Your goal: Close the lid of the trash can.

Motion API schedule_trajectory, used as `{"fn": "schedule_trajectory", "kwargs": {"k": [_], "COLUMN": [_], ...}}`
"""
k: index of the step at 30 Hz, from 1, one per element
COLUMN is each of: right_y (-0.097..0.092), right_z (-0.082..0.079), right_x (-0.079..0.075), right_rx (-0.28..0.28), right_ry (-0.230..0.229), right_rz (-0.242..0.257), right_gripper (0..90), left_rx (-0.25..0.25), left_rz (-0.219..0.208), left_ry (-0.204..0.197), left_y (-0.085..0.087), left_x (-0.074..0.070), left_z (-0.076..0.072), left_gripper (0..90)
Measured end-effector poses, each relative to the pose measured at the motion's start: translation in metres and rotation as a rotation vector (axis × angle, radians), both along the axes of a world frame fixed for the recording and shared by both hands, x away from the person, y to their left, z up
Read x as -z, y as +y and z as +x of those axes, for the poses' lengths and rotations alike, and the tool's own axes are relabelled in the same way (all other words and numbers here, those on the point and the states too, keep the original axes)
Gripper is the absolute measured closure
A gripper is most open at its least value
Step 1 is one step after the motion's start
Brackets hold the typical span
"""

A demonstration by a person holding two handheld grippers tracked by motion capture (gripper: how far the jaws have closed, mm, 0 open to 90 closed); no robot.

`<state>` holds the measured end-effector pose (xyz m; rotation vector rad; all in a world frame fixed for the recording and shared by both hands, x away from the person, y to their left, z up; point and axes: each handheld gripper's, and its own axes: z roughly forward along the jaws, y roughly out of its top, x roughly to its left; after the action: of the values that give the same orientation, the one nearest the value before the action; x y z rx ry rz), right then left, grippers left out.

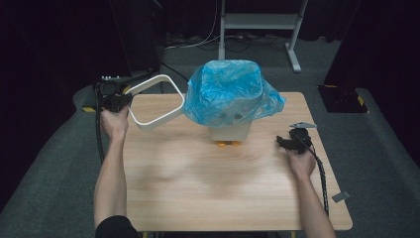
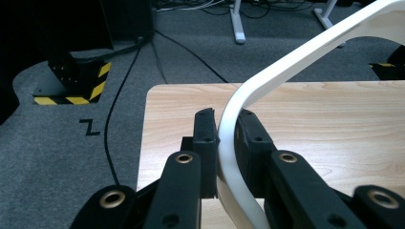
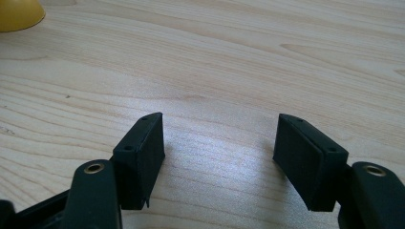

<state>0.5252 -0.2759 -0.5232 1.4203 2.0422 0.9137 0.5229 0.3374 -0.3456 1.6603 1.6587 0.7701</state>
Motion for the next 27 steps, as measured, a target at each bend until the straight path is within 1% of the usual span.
{"fn": "schedule_trajectory", "kwargs": {"k": [2,3,4,6,8,10,11,13,15,17,20,22,23,27], "right_y": [0.000,0.000,0.000,0.000,0.000,0.000,0.000,0.000,0.000,0.000,0.000,0.000,0.000,0.000], "right_z": [0.000,0.000,0.000,0.000,0.000,0.000,0.000,0.000,0.000,0.000,0.000,0.000,0.000,0.000], "right_x": [0.000,0.000,0.000,0.000,0.000,0.000,0.000,0.000,0.000,0.000,0.000,0.000,0.000,0.000], "right_rx": [-0.001,0.000,0.000,0.000,-0.001,-0.003,-0.003,-0.003,-0.003,-0.003,-0.004,-0.004,-0.004,-0.003], "right_ry": [-0.001,-0.001,-0.001,-0.001,-0.001,-0.001,-0.002,-0.001,-0.001,-0.001,-0.001,-0.001,-0.001,0.000], "right_rz": [-0.002,-0.003,-0.003,-0.003,-0.003,-0.003,-0.003,-0.003,-0.002,-0.002,-0.002,-0.002,-0.002,-0.001], "right_gripper": [34.3,34.3,34.3,34.3,34.3,34.3,34.3,34.3,34.3,34.3,34.3,34.3,34.3,34.3], "left_rx": [0.006,0.011,0.011,0.016,0.015,0.008,0.010,0.010,0.013,0.013,0.021,0.027,0.026,0.031], "left_rz": [0.006,0.001,0.001,0.004,-0.002,0.029,0.033,0.033,0.022,0.029,0.027,0.037,0.035,0.029], "left_ry": [-0.006,-0.011,-0.011,-0.018,-0.021,-0.009,-0.006,-0.009,-0.018,-0.023,-0.026,-0.023,-0.023,-0.023], "left_y": [-0.001,-0.002,-0.002,-0.004,-0.004,-0.006,-0.006,-0.006,-0.006,-0.008,-0.009,-0.010,-0.011,-0.010], "left_x": [-0.005,-0.009,-0.009,-0.014,-0.016,-0.020,-0.023,-0.027,-0.032,-0.036,-0.039,-0.043,-0.046,-0.049], "left_z": [-0.001,-0.003,-0.003,-0.004,-0.005,-0.004,-0.004,-0.004,-0.005,-0.005,-0.006,-0.006,-0.006,-0.006], "left_gripper": [80.2,80.3,80.3,80.3,80.2,80.2,80.3,80.2,80.3,80.3,80.3,80.3,80.2,80.3]}}
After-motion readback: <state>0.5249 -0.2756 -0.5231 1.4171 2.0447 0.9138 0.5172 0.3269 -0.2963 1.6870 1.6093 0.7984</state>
